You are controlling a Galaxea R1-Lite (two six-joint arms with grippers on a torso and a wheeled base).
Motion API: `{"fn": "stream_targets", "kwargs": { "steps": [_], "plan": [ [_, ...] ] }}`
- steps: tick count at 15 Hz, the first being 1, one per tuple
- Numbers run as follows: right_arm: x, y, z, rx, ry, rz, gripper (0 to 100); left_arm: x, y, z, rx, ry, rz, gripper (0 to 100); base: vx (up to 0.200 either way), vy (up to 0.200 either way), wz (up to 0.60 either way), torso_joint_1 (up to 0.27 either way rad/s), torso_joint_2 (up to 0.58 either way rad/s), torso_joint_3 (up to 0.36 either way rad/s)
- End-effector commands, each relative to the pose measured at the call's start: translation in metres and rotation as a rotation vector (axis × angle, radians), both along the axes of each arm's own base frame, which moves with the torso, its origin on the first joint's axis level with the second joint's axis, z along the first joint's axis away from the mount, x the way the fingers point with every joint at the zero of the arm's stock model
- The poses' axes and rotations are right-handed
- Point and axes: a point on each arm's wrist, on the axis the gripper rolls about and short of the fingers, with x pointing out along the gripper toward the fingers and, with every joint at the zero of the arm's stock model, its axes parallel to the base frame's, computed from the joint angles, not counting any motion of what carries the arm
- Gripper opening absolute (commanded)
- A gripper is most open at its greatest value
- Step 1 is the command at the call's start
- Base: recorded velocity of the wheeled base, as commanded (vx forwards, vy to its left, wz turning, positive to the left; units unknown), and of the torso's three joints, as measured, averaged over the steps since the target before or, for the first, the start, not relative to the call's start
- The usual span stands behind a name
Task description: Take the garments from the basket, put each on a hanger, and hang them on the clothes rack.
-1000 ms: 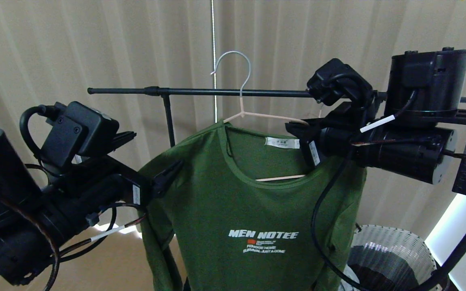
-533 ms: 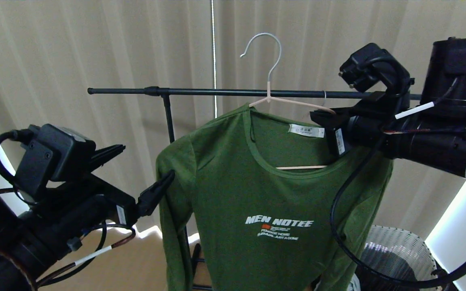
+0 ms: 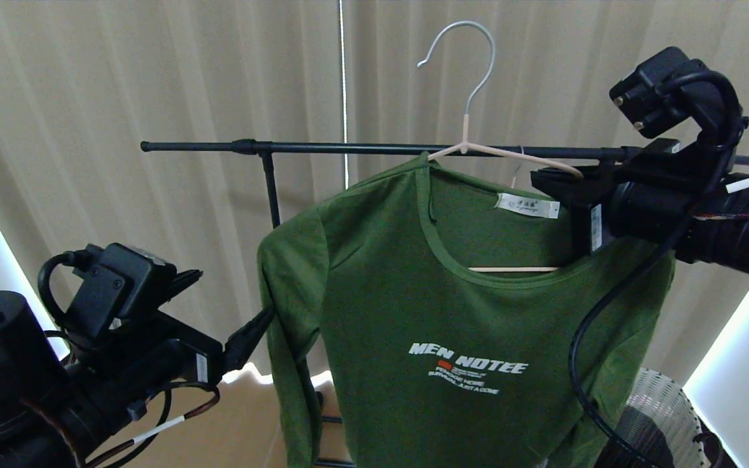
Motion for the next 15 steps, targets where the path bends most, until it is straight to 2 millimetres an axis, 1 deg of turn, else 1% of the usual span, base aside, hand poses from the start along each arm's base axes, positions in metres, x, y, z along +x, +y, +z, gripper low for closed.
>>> {"fn": "stream_targets", "kwargs": {
  "steps": [1,2,3,4,5,7,9,10,13,14,15],
  "plan": [
    [-0.006,0.000,0.005,0.013,-0.021,0.013,0,0.006,-0.003,-0.005,0.011,0.018,-0.039,100,0.000,0.000,0.00,0.000,0.00,0.000],
    [-0.007,0.001,0.006,0.019,-0.030,0.018,0,0.006,-0.004,-0.005,0.009,0.021,-0.065,100,0.000,0.000,0.00,0.000,0.00,0.000],
    [-0.007,0.002,0.006,0.023,-0.036,0.021,0,0.007,-0.005,-0.004,0.008,0.017,-0.069,0,0.000,0.000,0.00,0.000,0.00,0.000],
    [-0.007,0.002,0.006,0.022,-0.037,0.023,0,0.011,-0.006,-0.006,0.015,0.024,-0.065,0,0.000,0.000,0.00,0.000,0.00,0.000],
    [-0.007,0.002,0.005,0.021,-0.034,0.027,0,0.014,-0.002,-0.006,0.017,0.022,-0.042,0,0.000,0.000,0.00,0.000,0.00,0.000],
    [-0.007,0.001,0.005,0.022,-0.037,0.024,0,0.022,0.009,-0.011,0.040,0.038,0.015,0,0.000,0.000,0.00,0.000,0.00,0.000],
    [-0.007,0.001,0.005,0.022,-0.037,0.023,0,0.025,0.017,-0.014,0.053,0.047,0.054,0,0.000,0.000,0.00,0.000,0.00,0.000],
    [-0.006,0.000,0.005,0.021,-0.035,0.016,0,0.025,0.025,-0.016,0.055,0.055,0.086,0,0.000,0.000,0.00,0.000,0.00,0.000],
    [-0.001,-0.009,0.005,0.018,-0.035,-0.026,0,0.024,0.039,-0.019,0.050,0.070,0.145,0,0.000,0.000,0.00,0.000,0.00,0.000],
    [0.003,-0.014,0.004,0.014,-0.034,-0.052,0,0.026,0.048,-0.020,0.046,0.077,0.190,0,0.000,0.000,0.00,0.000,0.00,0.000],
    [0.005,-0.016,0.003,0.012,-0.030,-0.064,0,0.027,0.052,-0.020,0.041,0.077,0.212,0,0.000,0.000,0.00,0.000,0.00,0.000]
  ]
}}
